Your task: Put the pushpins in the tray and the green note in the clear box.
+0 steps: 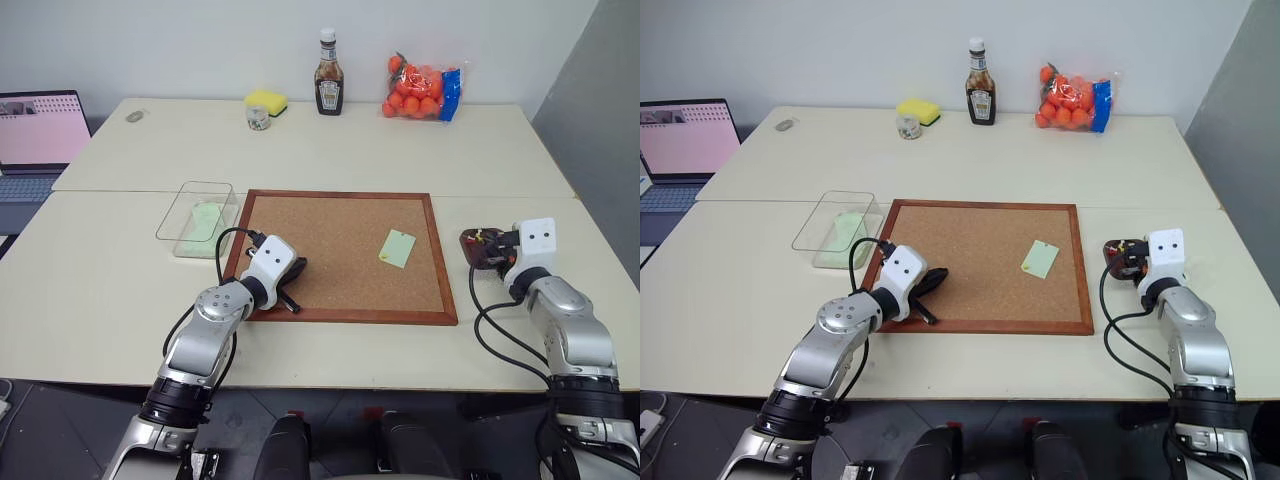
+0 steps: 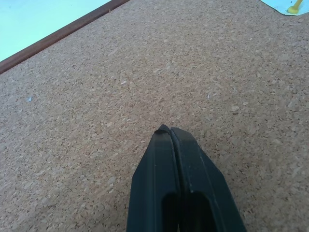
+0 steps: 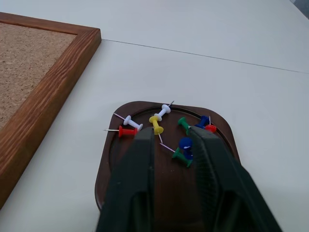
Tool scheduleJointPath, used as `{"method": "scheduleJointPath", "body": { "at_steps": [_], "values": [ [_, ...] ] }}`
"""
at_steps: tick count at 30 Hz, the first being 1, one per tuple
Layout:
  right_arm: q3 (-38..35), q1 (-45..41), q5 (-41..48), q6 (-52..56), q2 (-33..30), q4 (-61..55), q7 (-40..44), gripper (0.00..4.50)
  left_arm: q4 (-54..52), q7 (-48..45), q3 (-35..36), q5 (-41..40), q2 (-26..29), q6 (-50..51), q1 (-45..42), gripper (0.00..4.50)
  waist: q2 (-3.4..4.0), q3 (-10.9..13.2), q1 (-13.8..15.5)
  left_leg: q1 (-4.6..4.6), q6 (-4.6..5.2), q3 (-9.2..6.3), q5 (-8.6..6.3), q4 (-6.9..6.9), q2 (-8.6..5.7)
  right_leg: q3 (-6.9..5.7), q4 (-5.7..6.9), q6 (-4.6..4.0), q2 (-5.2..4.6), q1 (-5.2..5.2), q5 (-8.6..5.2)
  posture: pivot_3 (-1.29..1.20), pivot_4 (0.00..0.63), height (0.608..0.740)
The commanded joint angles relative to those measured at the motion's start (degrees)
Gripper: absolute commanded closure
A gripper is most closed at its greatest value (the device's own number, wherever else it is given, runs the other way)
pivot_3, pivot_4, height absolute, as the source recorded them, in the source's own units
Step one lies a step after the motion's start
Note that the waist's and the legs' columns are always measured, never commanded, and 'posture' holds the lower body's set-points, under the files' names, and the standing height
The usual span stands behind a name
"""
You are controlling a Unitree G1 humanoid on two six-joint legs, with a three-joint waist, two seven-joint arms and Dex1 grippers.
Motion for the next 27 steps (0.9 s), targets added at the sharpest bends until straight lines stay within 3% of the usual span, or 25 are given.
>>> {"method": "scheduleJointPath", "body": {
  "at_steps": [1, 8, 14, 20, 27],
  "values": [
    [-0.96, -1.01, -0.59, -0.50, -0.80, -1.38, -0.63, 2.24, 1.30, -0.64, -1.16, 0.88, 0.17, 1.53, 1.23, 4.50, 0.00, 0.00, 0.00, 0.00, 0.00, 0.00, 0.00, 0.00, 0.00, 0.00, 0.00, 0.00, 0.00, 0.00, 0.00, 0.00, 0.150, 0.740],
    [-1.04, -0.46, -0.34, 0.23, -0.74, -2.14, -0.50, 0.92, 1.51, -0.55, -1.38, 0.95, -0.11, 1.45, 0.95, 4.50, 0.00, 0.00, 0.00, 0.00, 0.00, 0.00, 0.00, 0.00, 0.00, 0.00, 0.00, 0.00, 0.00, 0.00, 0.00, 0.00, 0.150, 0.740],
    [-0.96, 0.21, 2.15, -2.01, 0.33, -6.05, 2.01, 0.92, 1.68, -0.45, -1.42, 0.99, -0.25, 1.38, 0.84, 4.50, 0.00, 0.00, 0.00, 0.00, 0.00, 0.00, 0.00, 0.00, 0.00, 0.00, 0.00, 0.00, 0.00, 0.00, 0.00, 0.00, 0.150, 0.740],
    [5.38, 4.56, 9.53, 2.05, 3.06, -16.84, 10.63, 0.92, 2.12, -0.54, -1.41, 1.00, -0.33, 1.29, 0.56, 4.50, 0.00, 0.00, 0.01, 0.00, 0.00, -0.03, 0.00, 0.00, 0.02, -0.02, 0.00, 0.00, 0.01, 0.00, 0.00, 0.00, 0.150, 0.740],
    [11.84, 3.83, 7.52, 0.96, 6.82, -15.63, 10.50, 0.92, 2.27, -0.74, -1.39, 1.05, -0.15, 1.23, 0.32, 4.50, 0.00, 0.00, 0.06, 0.00, 0.00, -0.04, 0.00, 0.01, 0.01, -0.03, 0.00, 0.02, 0.00, 0.00, 0.01, 0.00, 0.150, 0.740]
  ]
}}
